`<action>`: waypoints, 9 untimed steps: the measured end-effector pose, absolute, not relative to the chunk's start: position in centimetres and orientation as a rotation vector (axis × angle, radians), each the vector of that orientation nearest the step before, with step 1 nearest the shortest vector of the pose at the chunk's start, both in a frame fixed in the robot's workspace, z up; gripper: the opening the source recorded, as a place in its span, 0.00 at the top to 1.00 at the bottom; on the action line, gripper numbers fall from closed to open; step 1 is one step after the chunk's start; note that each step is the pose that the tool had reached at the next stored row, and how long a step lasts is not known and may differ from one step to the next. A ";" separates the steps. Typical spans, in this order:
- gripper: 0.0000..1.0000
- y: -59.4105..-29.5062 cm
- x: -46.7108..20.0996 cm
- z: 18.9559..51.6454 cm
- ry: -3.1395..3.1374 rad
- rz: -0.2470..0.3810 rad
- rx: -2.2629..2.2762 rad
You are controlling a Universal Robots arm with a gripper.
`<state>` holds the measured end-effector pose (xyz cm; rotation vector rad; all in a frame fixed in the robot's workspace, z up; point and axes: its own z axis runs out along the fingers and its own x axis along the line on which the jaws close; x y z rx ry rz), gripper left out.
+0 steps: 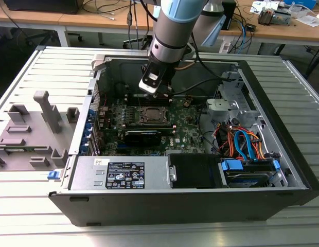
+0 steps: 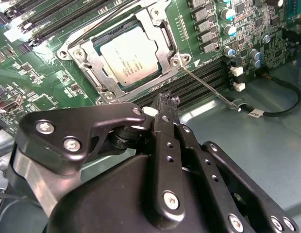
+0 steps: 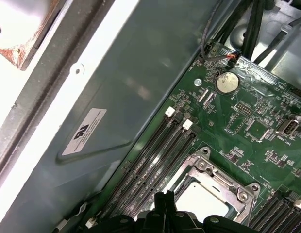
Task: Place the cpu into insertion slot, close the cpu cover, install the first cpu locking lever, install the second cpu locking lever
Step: 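Install the first cpu locking lever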
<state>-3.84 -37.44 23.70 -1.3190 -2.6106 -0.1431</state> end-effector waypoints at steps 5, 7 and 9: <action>0.89 -37.4 -3.8 23.7 -2.625 -0.139 -1.287; 0.89 -37.4 -3.8 23.7 -2.630 -0.138 -1.276; 0.89 -37.4 -3.8 23.7 -2.633 -0.137 -1.271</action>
